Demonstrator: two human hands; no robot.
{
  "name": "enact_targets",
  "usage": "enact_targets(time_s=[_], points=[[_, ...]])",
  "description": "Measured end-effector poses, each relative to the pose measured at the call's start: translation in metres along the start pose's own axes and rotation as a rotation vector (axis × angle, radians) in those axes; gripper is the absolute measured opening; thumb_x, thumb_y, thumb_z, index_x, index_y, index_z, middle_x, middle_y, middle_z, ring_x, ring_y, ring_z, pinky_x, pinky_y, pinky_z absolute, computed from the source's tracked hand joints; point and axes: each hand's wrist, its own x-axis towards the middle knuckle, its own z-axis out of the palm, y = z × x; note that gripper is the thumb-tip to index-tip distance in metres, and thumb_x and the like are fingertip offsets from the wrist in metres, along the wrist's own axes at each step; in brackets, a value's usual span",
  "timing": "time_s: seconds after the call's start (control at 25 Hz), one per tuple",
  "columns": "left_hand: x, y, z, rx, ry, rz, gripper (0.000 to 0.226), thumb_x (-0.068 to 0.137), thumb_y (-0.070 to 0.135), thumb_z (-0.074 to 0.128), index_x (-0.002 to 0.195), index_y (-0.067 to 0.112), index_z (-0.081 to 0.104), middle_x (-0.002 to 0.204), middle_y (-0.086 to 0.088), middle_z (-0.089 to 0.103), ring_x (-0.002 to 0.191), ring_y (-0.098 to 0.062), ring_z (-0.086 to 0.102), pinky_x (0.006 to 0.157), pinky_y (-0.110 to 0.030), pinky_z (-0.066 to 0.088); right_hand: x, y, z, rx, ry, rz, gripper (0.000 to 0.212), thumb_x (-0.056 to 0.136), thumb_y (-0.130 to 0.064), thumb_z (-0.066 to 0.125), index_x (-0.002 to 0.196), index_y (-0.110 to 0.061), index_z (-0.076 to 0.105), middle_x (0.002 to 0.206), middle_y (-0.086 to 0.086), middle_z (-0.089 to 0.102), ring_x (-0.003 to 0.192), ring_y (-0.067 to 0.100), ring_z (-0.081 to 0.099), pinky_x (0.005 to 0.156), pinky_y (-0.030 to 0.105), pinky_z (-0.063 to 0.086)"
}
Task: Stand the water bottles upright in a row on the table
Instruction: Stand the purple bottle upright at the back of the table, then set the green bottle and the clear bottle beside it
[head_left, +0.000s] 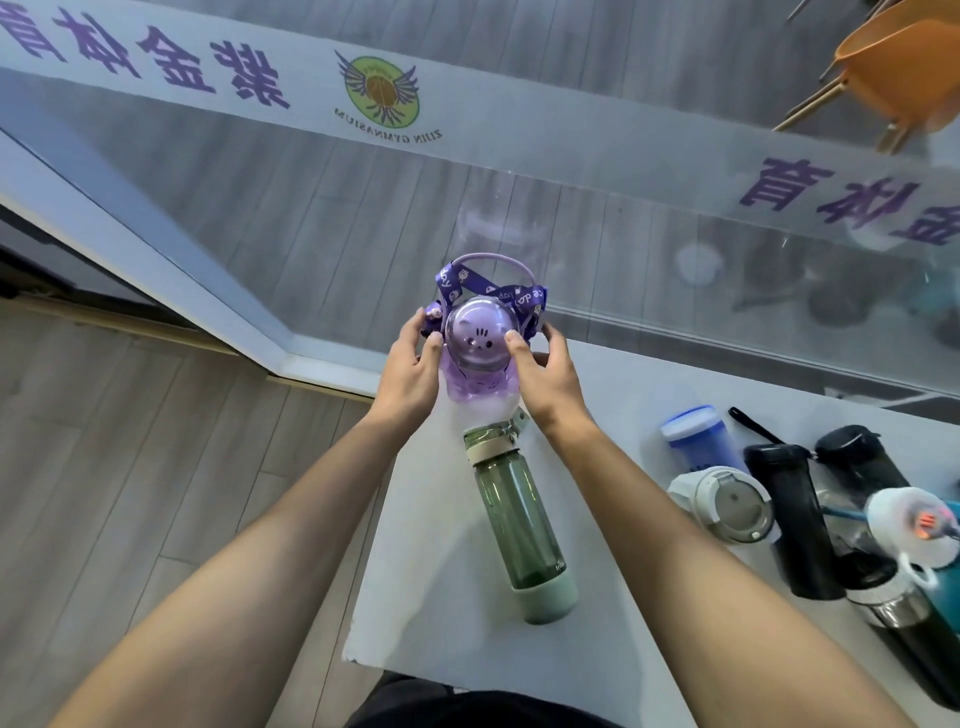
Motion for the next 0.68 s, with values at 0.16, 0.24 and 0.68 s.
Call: enact_targets(time_s=[0.16,0.24,0.68], points=[[-0.037,-0.042,0.003,0.175,0.003,-0.122,0.052,0.102,0.031,0.044,0.151,0.019,0.034,0.152,-0.004,0.042,0.140,-0.017,0.038,0.116,-0.038,0.031,-0.019,0.029,-0.004,-0.168,0.020,0.034,0.067,0.094,-0.050,0.060,0.151,-0.024,0.036,0.126,0.006,0.058,0.113,0.024,0.060,0.099,0.037,0.047],[-0.058,-0.062,0.011,0.216,-0.069,-0.163,0.048,0.101,0.030,0.047,0.147,0.019,0.040,0.147,-0.006,0.047,0.136,-0.020,0.045,0.113,-0.040,0.035,-0.032,0.050,-0.005,-0.263,-0.008,0.058,0.064,0.093,-0.044,0.063,0.148,-0.024,0.039,0.127,0.008,0.056,0.116,0.026,0.058,0.103,0.041,0.047],[-0.080,-0.088,0.045,0.061,-0.258,-0.283,0.043,0.102,0.020,0.045,0.145,0.019,0.042,0.137,-0.004,0.057,0.123,-0.012,0.053,0.099,-0.026,0.040,-0.042,0.093,0.002,-0.356,-0.047,0.130,0.057,0.087,-0.039,0.072,0.135,-0.022,0.048,0.117,-0.004,0.063,0.110,0.020,0.063,0.079,0.026,0.042]])
